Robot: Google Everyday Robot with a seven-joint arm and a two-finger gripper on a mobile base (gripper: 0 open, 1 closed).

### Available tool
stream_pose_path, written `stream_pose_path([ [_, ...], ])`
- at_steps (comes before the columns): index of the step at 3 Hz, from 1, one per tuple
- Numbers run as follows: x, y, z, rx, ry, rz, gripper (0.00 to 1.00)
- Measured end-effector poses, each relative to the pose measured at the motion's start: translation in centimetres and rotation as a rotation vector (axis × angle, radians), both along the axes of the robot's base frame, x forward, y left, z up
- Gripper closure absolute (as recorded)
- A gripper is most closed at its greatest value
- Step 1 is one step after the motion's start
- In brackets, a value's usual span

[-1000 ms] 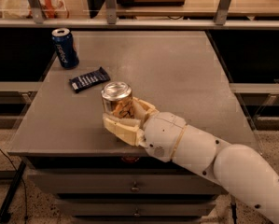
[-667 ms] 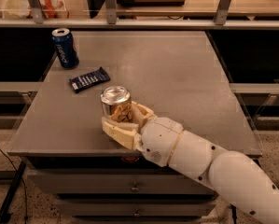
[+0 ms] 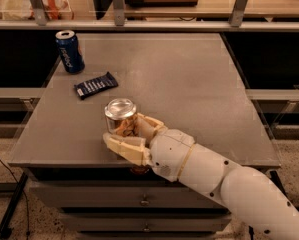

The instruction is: Knock orange can over

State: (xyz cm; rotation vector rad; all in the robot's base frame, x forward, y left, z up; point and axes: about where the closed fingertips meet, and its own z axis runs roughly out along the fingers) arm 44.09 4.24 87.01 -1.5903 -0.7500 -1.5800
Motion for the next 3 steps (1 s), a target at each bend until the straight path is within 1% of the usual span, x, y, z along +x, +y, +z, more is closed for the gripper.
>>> stream_pose_path([
  [1, 0.1, 0.0, -0.1, 0.000, 0.001, -0.002, 0.00],
  [2, 0.2, -0.1, -0.1, -0.004, 0.002, -0.002, 0.00],
  [3, 0.9, -1.6, 0.1, -0.025, -0.006, -0.002, 0.00],
])
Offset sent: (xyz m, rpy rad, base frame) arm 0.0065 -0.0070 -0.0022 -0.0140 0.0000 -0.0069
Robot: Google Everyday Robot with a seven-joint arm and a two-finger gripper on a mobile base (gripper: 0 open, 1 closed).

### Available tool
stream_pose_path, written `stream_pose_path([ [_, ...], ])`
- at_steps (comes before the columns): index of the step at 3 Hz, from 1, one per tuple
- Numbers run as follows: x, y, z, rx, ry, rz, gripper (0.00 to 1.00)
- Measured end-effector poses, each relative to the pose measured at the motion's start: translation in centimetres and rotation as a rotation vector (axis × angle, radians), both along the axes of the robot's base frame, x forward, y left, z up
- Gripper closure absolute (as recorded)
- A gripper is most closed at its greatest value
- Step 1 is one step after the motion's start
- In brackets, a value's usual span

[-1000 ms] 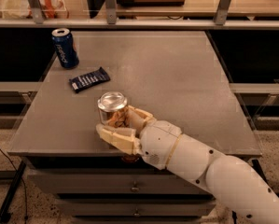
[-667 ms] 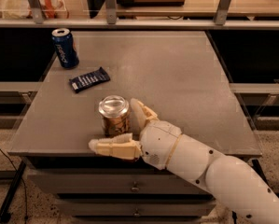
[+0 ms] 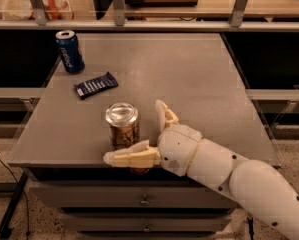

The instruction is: Knock orange can over

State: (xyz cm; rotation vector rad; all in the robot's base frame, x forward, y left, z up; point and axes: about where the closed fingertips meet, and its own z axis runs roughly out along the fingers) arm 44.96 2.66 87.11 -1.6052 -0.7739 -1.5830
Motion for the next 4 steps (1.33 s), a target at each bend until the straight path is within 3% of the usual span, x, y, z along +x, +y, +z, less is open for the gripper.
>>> stream_pose_path([
  [1, 1.2, -3.0, 0.5, -0.072, -0.036, 0.004, 0.00],
  [2, 2.1, -5.7, 1.0, -0.174, -0.065, 0.046, 0.00],
  [4, 3.1, -9.3, 1.7, -0.445, -0.089, 0.127, 0.00],
])
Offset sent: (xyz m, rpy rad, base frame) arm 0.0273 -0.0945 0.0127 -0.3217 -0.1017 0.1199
